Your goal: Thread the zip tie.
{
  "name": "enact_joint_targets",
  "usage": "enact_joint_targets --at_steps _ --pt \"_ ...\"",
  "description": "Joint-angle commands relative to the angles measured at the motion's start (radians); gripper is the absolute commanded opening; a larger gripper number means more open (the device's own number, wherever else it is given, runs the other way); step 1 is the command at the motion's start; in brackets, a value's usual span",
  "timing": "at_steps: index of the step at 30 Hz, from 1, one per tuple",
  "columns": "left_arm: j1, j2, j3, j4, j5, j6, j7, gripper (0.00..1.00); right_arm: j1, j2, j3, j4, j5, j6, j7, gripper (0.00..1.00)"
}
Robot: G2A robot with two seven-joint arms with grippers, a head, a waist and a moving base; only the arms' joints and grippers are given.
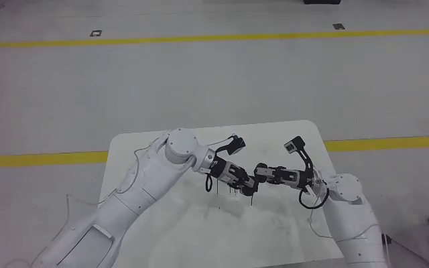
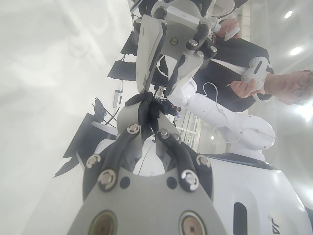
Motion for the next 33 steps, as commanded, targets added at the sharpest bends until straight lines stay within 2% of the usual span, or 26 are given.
enact_joint_targets --at_steps 1,5,14,18,33 --pt "0.000 0.001 0.005 -0.001 -0.005 -0.001 0.005 0.00 0.000 0.002 -0.002 0.000 0.000 0.000 0.000 0.13" --pt "-0.004 0.002 0.012 0.000 -0.013 -0.002 0.012 0.00 0.001 0.006 -0.005 0.000 0.001 0.000 0.000 0.09" --pt "-0.012 0.007 0.027 0.000 -0.030 -0.006 0.016 0.00 0.001 0.012 -0.008 -0.001 0.004 0.000 0.000 0.07" --pt "-0.015 0.009 0.032 0.001 -0.036 -0.006 0.020 0.00 0.000 0.014 -0.009 -0.003 0.005 0.000 0.000 0.00" --pt "-0.014 0.022 0.045 -0.015 -0.049 -0.003 0.036 0.00 -0.012 0.013 0.003 -0.021 0.008 0.000 0.000 0.00"
